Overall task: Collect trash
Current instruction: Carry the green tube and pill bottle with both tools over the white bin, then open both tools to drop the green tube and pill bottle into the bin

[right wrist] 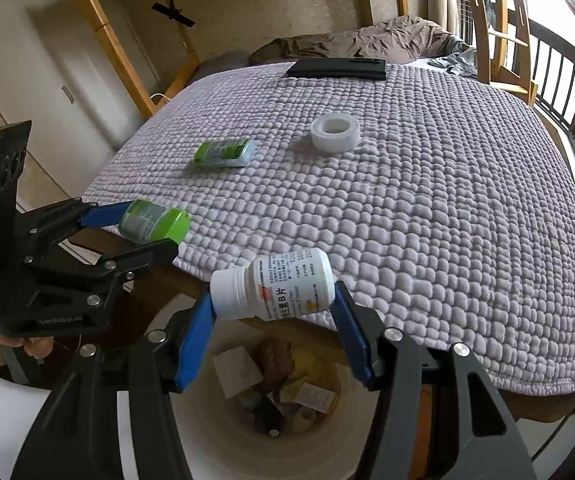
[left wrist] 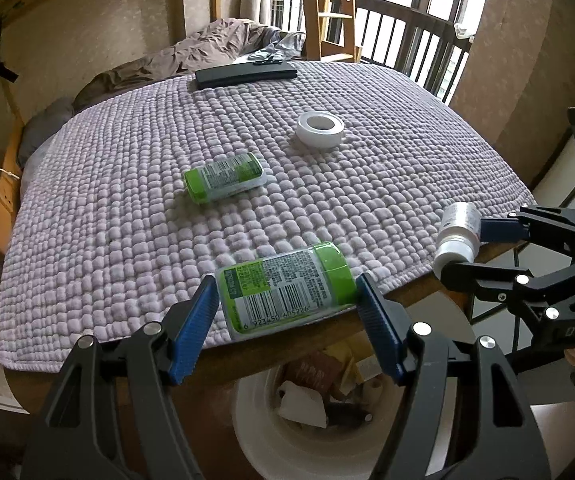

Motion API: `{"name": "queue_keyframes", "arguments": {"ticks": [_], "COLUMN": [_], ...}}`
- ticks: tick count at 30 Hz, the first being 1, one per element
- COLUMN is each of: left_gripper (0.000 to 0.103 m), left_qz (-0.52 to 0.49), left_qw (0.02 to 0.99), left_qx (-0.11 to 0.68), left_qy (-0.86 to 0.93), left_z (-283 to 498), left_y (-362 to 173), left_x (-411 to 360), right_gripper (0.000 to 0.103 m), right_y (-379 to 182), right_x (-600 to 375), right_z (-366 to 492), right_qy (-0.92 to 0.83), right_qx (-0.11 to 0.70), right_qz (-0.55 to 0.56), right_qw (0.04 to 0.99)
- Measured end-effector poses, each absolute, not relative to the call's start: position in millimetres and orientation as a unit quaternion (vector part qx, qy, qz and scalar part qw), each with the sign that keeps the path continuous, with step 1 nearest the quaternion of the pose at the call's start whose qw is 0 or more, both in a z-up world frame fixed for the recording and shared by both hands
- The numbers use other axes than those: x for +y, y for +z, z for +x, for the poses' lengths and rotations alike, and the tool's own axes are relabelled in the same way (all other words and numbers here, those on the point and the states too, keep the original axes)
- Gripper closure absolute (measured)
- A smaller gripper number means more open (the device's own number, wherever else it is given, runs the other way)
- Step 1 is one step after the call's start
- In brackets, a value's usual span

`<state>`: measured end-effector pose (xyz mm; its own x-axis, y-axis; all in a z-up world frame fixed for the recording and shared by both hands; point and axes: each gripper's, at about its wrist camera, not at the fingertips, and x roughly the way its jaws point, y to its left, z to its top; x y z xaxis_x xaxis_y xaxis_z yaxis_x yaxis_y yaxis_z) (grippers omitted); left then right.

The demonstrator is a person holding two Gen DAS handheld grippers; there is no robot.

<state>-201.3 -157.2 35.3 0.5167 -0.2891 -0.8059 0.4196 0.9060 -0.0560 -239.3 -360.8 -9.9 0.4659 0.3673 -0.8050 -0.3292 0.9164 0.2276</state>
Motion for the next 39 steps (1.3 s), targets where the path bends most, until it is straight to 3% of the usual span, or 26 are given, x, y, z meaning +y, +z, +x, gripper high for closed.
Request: {"name": "queue_keyframes", "arguments": {"ticks": [39], "left_gripper": [0.032], "left_qz": [0.107], "left_qw": [0.835], "left_qx": [0.469], "left_qy": [-0.266], "left_z": [-250], "left_y": [34], "left_x": [-160], "right_gripper": [0.046], "right_y": [-13], "right_x": [-354], "right_z": [-289], "right_qy": [0.248], "right_qx": [0.496], "right_qz": [0.004], "right_qw": [0.832]}}
